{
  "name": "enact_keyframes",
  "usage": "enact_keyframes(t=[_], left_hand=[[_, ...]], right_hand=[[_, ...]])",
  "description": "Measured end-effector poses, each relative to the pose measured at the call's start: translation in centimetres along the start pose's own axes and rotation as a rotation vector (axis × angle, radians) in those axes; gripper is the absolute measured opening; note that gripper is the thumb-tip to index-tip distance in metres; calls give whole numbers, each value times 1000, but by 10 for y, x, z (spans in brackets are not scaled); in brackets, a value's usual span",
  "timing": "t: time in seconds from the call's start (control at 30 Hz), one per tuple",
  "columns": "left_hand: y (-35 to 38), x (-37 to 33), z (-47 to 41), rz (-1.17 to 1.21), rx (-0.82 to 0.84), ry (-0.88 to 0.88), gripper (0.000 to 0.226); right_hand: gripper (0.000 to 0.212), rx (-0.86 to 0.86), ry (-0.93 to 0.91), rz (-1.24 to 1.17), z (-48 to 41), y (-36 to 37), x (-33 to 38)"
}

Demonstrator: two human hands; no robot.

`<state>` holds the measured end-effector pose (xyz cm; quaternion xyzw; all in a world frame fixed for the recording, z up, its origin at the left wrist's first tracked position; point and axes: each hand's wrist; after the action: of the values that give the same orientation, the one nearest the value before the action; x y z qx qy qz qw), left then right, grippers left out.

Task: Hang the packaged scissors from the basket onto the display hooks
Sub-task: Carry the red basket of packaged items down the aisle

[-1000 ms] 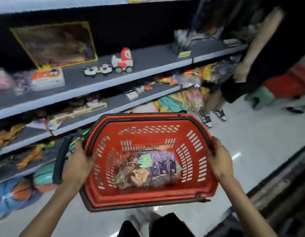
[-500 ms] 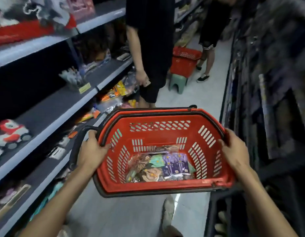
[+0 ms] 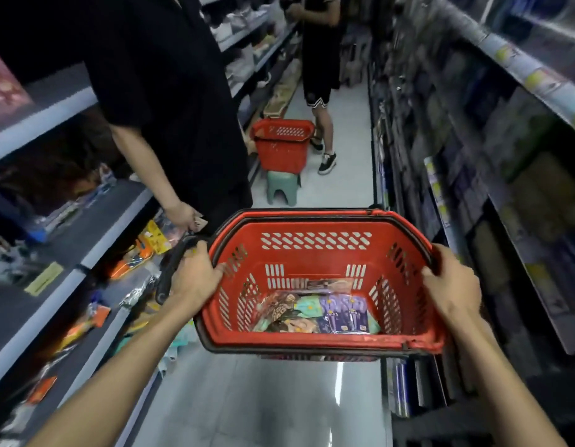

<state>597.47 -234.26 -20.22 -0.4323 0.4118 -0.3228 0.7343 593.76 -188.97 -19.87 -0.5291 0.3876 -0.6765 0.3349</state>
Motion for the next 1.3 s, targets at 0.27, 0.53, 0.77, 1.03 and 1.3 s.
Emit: enact_keyframes(t=[0.27, 0.53, 0.77, 1.03, 1.3], left_hand=[[-1, -89, -164, -9, -9, 45, 45], [-29, -169, -353, 32, 26, 167, 47], [-57, -252, -487, 94, 48, 178, 55], [-53, -351, -646, 123, 78, 217, 52], [-66, -474, -790, 10, 13, 203, 56]], right_hand=[[42, 18, 112, 126, -154, 6, 23], [32, -12, 186, 148, -316, 4, 70], [33, -39, 308, 123, -447, -9, 98], [37, -45, 334, 114, -639, -14, 105], [33, -32, 226, 177, -849, -42, 121]])
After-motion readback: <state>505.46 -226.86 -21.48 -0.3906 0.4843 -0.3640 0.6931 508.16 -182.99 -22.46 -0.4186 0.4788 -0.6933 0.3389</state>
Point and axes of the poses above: each hand's wrist, its own z-axis away from the middle knuckle, its own y-axis out of the palm, x = y × z, and after that the axes turned 13 degrees about x, right-handed
